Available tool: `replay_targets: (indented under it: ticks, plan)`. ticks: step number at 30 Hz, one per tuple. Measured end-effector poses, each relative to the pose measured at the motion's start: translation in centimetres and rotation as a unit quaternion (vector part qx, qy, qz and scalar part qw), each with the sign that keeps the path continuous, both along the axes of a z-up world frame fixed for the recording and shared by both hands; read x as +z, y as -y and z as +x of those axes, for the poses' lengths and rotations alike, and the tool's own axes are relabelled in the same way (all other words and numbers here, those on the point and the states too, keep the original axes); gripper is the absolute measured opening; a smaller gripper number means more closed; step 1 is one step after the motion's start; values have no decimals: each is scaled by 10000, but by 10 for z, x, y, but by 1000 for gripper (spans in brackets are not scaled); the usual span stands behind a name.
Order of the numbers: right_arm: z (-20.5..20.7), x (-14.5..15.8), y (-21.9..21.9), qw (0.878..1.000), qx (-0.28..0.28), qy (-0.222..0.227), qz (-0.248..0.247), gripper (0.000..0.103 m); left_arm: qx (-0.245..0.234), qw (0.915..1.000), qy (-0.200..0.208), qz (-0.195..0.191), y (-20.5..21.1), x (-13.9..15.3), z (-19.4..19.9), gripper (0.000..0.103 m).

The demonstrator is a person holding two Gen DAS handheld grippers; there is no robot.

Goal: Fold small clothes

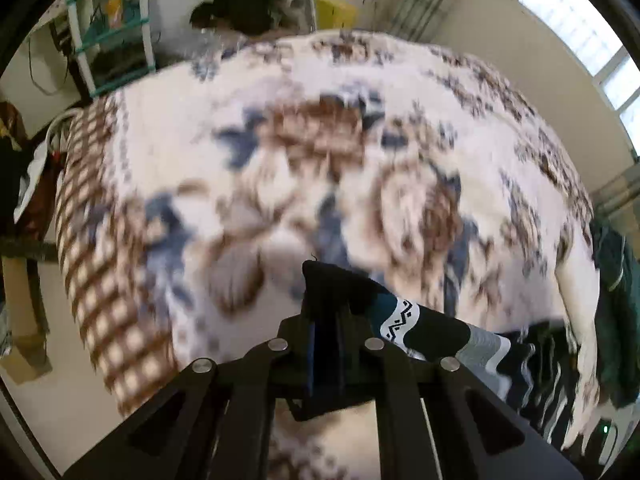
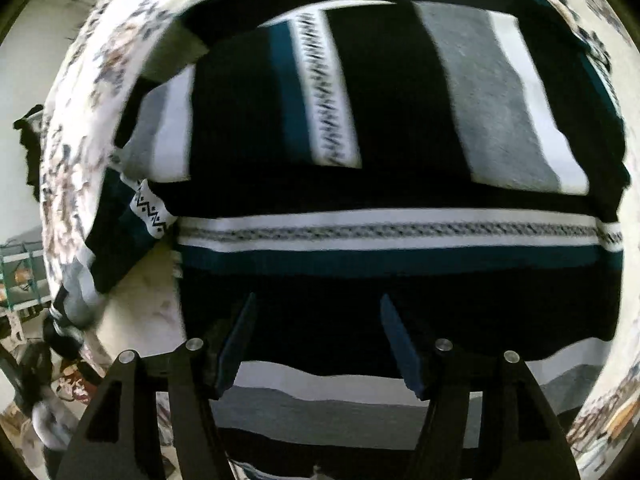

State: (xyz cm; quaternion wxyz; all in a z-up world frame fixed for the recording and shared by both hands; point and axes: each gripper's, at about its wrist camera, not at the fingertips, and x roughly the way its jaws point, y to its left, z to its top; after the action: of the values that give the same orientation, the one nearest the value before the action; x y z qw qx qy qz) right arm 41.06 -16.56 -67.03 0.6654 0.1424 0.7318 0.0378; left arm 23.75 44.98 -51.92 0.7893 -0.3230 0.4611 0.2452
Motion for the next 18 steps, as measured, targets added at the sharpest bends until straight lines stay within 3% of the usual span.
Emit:
replay_targets:
  ticks: [4,6,9,10,12,15,17,18]
  plan:
    - [10,2,-17,9997,-156,89,136,66,164,9997,-90,-148,-10,-12,9,9]
    - [14,3,-21,9994,-291,127,167,66,311,9992,-142,-202,-12,-14,2,10]
    - [22,-1,-30,9985,-451,91,293,66,500,9967,-257,-580,-12,-17,-15,13]
    - [22,0,-27,9979,-547,72,338,66,526,9962,-360,-586,-10,-17,-19,17]
    - [23,2,-26,9969,-686,60,389,66,473,9956,-801,-48,-1,-6,-23,25]
    - [21,10,-14,9949,-946,80,349,66,177,9949,-847,524,8,18,-23,46]
    - [12,14,7,9923,-1202,82,288,66,-19,9933,-801,829,16,35,-17,83]
    - [5,18,25,9900,-1393,93,218,66,-106,9928,-784,897,20,41,-13,89]
